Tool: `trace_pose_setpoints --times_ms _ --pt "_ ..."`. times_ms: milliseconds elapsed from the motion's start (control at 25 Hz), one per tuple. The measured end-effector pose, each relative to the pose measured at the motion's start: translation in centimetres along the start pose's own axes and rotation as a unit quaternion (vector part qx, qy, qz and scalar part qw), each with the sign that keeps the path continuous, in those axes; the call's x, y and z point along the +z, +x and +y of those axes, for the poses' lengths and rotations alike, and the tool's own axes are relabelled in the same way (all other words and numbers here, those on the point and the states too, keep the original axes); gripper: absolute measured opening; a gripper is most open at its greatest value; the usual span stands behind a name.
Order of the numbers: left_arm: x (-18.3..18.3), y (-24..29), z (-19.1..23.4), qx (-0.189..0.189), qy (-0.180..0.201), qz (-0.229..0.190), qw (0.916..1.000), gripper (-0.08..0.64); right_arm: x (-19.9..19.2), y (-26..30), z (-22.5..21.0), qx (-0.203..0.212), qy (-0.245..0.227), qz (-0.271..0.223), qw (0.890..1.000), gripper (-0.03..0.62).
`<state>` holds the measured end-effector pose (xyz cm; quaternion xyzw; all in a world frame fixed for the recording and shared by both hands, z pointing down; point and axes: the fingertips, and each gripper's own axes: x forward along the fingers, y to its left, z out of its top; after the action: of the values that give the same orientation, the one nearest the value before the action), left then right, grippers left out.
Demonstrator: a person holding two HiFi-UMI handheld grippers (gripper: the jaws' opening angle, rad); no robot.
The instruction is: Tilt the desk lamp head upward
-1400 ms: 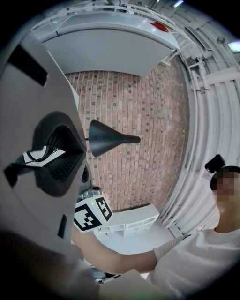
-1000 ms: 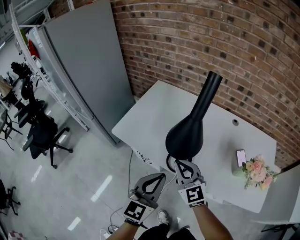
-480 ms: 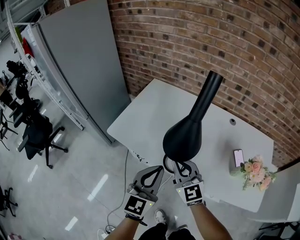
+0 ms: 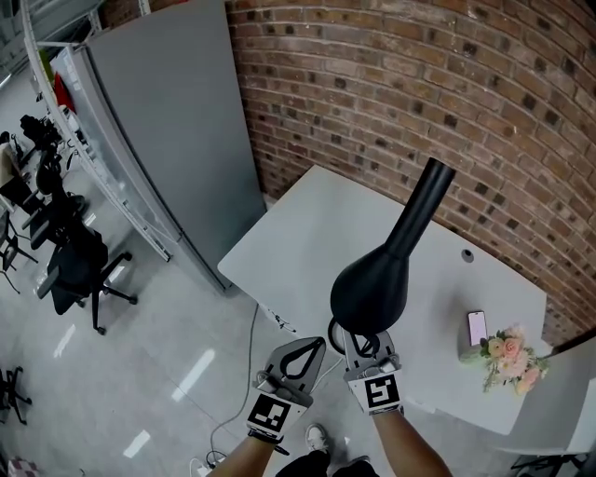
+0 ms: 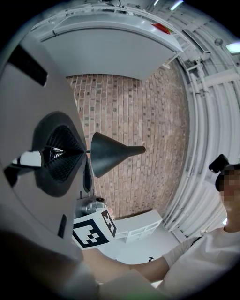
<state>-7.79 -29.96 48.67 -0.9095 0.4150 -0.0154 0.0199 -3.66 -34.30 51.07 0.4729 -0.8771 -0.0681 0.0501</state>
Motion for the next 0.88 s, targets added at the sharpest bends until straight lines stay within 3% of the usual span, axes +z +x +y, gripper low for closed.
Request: trace_pose_setpoints --times_ms 880 --pt "-0.6 1.3 0.2 0.001 -0.001 -0.005 1.0 0.003 2.1 -0.1 -1.4 -0.042 0.037 -0.053 0.997 0.015"
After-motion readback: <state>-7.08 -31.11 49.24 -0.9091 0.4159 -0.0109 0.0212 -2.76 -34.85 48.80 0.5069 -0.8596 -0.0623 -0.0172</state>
